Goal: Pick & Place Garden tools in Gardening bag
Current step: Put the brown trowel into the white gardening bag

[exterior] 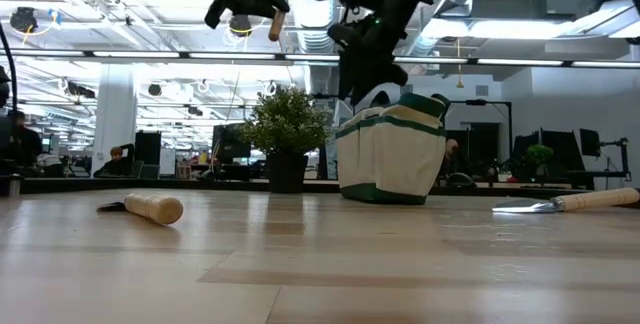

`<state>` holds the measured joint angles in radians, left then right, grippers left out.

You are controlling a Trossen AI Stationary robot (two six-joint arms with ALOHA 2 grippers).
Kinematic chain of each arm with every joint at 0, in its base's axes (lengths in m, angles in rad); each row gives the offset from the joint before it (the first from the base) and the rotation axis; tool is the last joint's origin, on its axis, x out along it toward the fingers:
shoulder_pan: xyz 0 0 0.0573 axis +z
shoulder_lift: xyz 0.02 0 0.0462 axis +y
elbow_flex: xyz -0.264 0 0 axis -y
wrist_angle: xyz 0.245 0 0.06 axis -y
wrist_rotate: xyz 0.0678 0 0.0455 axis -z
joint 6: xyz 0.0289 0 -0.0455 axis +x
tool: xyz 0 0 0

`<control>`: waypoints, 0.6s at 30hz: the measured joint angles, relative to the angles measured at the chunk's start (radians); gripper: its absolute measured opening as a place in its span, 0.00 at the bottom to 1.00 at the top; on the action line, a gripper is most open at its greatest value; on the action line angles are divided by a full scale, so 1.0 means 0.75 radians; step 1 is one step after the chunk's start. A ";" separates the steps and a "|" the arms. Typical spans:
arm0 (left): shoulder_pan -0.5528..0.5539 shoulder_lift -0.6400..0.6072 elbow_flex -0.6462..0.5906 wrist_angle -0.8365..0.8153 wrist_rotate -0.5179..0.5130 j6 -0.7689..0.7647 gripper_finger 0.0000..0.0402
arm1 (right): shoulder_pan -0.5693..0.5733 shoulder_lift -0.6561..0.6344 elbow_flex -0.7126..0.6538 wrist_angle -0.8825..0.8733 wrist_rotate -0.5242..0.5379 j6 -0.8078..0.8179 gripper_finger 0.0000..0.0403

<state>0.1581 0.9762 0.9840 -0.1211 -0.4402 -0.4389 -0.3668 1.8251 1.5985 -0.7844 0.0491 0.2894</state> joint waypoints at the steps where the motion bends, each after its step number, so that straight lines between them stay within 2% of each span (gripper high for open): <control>1: 0.000 -0.005 0.000 -0.007 0.000 0.011 0.16 | 0.000 0.017 0.018 -0.010 0.000 0.000 0.40; 6: 0.002 -0.005 0.001 -0.003 -0.004 0.033 0.16 | -0.001 0.039 0.044 -0.023 0.002 0.019 0.46; 14: 0.007 -0.005 0.001 -0.002 0.003 0.057 0.16 | -0.023 0.028 0.044 -0.068 0.063 0.027 0.43; 18: 0.010 -0.005 0.001 -0.002 0.005 0.057 0.16 | -0.051 0.046 0.045 -0.076 -0.019 0.029 0.43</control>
<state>0.1658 0.9726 0.9844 -0.1223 -0.4367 -0.3958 -0.4054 1.8599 1.6322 -0.8416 0.0350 0.3114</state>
